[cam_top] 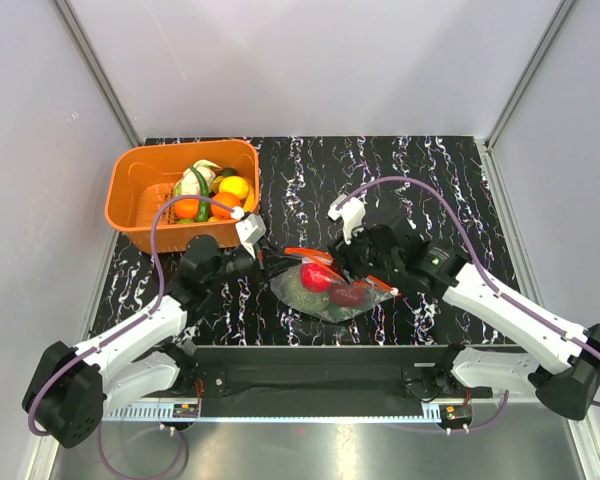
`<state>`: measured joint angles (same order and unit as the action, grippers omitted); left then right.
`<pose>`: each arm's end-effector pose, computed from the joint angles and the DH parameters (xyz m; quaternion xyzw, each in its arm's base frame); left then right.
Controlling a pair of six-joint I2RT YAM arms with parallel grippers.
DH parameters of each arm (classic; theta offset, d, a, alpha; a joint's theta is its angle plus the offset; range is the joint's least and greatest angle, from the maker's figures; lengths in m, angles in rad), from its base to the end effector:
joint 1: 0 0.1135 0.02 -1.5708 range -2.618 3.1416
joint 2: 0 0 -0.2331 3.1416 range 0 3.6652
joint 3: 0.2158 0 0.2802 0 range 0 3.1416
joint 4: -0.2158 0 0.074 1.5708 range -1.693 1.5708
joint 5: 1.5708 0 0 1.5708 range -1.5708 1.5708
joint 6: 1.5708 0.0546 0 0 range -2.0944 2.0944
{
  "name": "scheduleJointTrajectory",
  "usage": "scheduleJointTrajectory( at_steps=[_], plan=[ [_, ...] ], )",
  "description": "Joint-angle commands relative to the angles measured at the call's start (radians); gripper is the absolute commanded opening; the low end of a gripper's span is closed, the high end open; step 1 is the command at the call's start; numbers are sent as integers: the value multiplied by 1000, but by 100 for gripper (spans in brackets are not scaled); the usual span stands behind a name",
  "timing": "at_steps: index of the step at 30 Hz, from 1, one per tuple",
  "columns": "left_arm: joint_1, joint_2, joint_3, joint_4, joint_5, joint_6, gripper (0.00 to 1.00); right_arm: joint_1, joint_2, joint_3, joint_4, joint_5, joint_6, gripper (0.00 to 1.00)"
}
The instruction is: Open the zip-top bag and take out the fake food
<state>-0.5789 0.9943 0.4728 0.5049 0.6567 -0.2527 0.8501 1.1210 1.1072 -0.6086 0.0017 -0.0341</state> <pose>0.2139 -0.1797 0.2227 0.3327 0.6292 -0.4784 0.5143 0.1965 0.2236 0.3047 -0.3803 0.8043 0.1805 0.4194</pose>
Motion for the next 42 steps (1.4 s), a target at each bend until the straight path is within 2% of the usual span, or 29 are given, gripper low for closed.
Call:
scheduleJointTrajectory(
  at_steps=[1,3,5,7,9,15,19,24,26,31,34,37,39,42],
  plan=[
    [2,-20,24,50,31,9,0,4,28,-12,59,-46,-20,58],
    [2,-20,24,47,32,10,0,6,52,-10,53,-43,-21,54],
    [2,-19,27,43,31,12,0,4,69,-1,41,-43,-17,45],
    [1,-13,29,41,24,16,0,4,82,5,33,-39,-13,15],
    [2,-2,39,35,15,24,0,4,82,11,21,-7,-1,0],
    [2,61,139,-17,-3,55,0,1,57,66,-71,151,28,0],
    [2,121,230,-69,-41,82,8,0,51,115,-137,265,72,0],
    [2,142,296,-143,-149,98,31,-5,53,177,-218,377,132,0],
    [4,126,299,-172,-213,101,48,-6,54,190,-233,409,152,0],
    [-9,23,264,-178,-298,47,57,-6,95,218,-272,477,218,0],
    [-77,-61,224,-128,-348,44,59,-5,128,195,-243,456,247,0],
    [-192,-106,216,-98,-387,116,61,-5,151,175,-198,431,286,0],
    [-255,-86,230,-91,-375,151,63,-6,166,171,-177,419,295,0],
    [-294,-7,266,-117,-322,165,64,-5,172,161,-154,396,315,0]
  ],
)
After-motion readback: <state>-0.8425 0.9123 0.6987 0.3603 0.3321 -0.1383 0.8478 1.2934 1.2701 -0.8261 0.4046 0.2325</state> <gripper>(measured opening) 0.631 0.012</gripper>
